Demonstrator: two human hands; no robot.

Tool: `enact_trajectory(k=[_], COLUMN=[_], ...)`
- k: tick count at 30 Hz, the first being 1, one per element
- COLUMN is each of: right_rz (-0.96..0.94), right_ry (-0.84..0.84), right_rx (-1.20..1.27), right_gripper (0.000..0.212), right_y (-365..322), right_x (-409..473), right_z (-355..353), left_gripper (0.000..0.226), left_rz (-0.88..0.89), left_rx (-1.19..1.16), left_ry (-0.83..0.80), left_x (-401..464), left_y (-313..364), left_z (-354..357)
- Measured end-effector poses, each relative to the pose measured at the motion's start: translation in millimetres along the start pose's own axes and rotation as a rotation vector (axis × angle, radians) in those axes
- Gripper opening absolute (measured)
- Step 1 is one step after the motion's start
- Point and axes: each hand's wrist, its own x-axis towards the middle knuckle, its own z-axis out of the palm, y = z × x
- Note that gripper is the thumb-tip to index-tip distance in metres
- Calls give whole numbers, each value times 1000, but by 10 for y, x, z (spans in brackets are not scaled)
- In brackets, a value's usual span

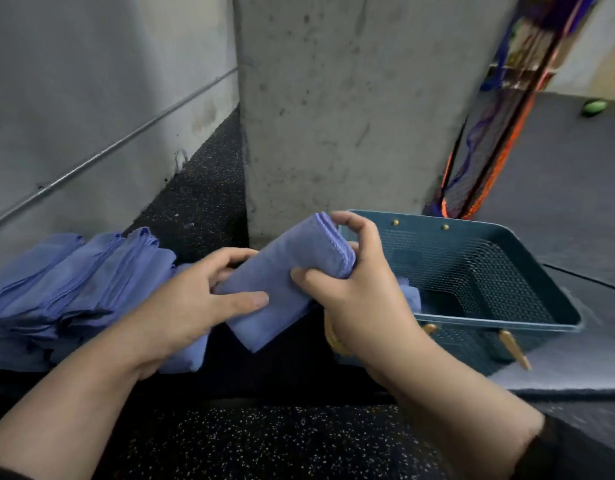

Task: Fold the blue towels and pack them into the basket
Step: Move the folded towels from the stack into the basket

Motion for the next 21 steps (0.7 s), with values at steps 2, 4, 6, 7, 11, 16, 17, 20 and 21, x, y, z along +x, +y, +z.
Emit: enact_trajectory(k=[2,4,6,7,11,16,17,20,21], right_rz=[70,99,92,78,29,-5,-6,9,25], right_ry=[-5,-85,-150,-157,-395,-746,-778,-803,-790], right_rx=[-7,-106,-252,-332,-865,-1293,-1324,-1435,-1505], right_gripper=[58,53,43,42,70,45,43,36,34], right_y=[-146,-234,-350,-422,-744,-739,-674,-427,-329], right_x=[-3,41,156,241,626,981,1059,1314,1391], right_z=[-321,-680,-1052,-1233,-1713,-1734,-1744,-1856,-1908], left_gripper=[52,54,47,46,45,46,45,40,39], left_rz=[55,103,149,168,215,177,171,233,248], left_rx=[-186,-229,-213,-203,-180,-129,-104,-18,61], left_ry=[-9,32,48,39,-1,10,17,196,294], left_x=[44,132,239,288,506,759,809,944,977], left_y=[149,269,382,446,647,737,723,627,593], left_z=[210,442,675,786,1201,1554,1597,1606,1565])
